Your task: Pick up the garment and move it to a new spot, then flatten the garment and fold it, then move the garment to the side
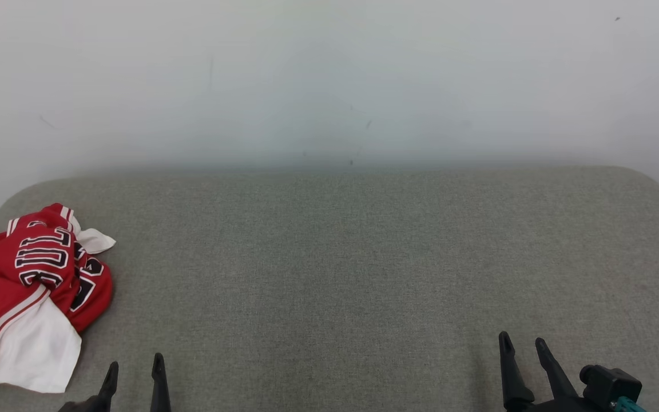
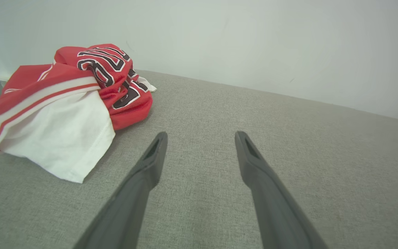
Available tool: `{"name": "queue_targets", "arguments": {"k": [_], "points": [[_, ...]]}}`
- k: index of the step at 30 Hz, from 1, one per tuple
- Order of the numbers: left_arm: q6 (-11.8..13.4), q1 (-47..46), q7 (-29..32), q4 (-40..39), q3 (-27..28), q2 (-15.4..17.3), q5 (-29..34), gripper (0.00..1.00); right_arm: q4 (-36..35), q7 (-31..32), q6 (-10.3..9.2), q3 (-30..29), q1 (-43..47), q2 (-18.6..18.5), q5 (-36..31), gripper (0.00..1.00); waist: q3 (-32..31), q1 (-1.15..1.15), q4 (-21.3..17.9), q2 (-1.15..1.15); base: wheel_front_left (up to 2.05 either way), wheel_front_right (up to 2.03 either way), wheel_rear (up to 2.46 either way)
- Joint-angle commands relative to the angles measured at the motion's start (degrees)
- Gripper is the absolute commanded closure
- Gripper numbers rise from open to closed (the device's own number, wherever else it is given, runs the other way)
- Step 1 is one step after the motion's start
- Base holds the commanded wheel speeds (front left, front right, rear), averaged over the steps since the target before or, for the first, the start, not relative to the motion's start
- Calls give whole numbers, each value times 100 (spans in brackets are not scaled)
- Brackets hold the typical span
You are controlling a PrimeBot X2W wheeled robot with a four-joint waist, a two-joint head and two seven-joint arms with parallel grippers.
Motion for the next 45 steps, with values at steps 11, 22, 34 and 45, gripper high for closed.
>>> {"name": "queue_targets", "arguments": {"k": [11,22,34,45], "points": [[6,85,-217,44,-56,34,643,0,54,-99,32,22,-63,-17,-647,0,-41,0,23,0,0,0,0],[-476,166,-374,121,338,-230,714,0,149,-142,31,78,-49,-19,-1096,0,-95,0,44,0,0,0,0],[-771,270,-533,201,588,-475,1291,0,257,-145,34,166,-20,-21,-1491,0,-162,0,58,0,0,0,0],[-842,358,-628,185,666,-592,1679,0,301,-162,36,188,14,-21,-1751,0,-219,0,71,0,0,0,0]]}}
